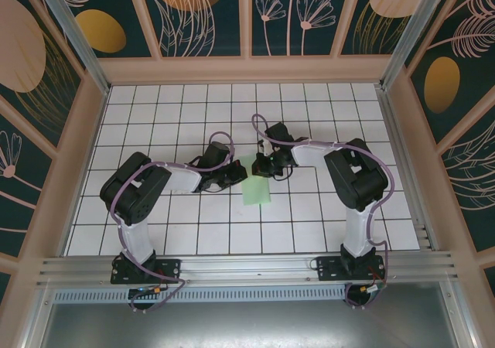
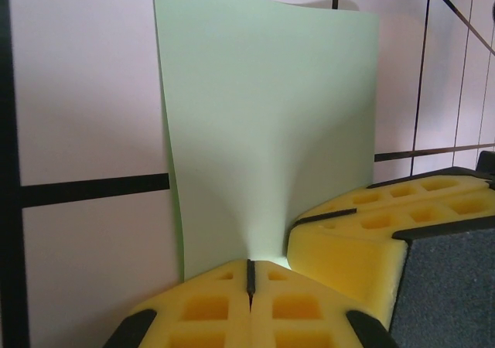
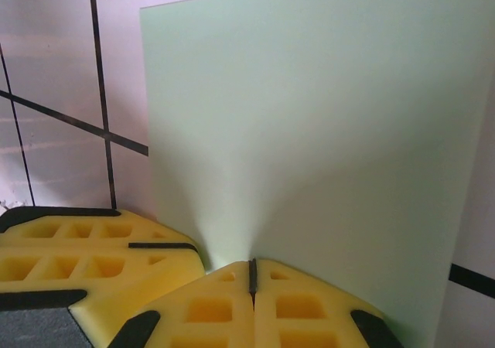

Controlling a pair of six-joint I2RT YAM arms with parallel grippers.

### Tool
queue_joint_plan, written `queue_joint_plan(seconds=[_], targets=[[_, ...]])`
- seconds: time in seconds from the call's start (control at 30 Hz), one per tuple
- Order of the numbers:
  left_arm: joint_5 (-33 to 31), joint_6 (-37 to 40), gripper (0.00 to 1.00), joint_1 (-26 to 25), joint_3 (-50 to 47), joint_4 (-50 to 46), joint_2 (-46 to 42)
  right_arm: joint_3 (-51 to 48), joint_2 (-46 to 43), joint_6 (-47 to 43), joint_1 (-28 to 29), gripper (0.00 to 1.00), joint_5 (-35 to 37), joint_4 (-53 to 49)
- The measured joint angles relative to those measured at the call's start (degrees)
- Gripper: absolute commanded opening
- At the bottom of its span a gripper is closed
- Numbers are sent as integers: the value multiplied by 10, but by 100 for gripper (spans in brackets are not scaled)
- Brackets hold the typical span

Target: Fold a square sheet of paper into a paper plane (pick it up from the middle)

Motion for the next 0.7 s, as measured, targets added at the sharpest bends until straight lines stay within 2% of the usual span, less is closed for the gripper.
queue_joint_plan(seconds=[0.23, 0.37, 0.5, 0.7], targets=[[-11, 0, 0, -2, 0, -6, 0, -59, -16, -15, -29, 0, -42, 67], [-11, 0, 0, -2, 0, -7, 0, -109, -50, -19, -65, 0, -50, 82], [-12, 0, 0, -2, 0, -7, 0, -136, -77, -23, -97, 0, -45, 74], [-12, 1, 0, -3, -2, -5, -1, -139, -104, -23, -105, 0, -19, 58]])
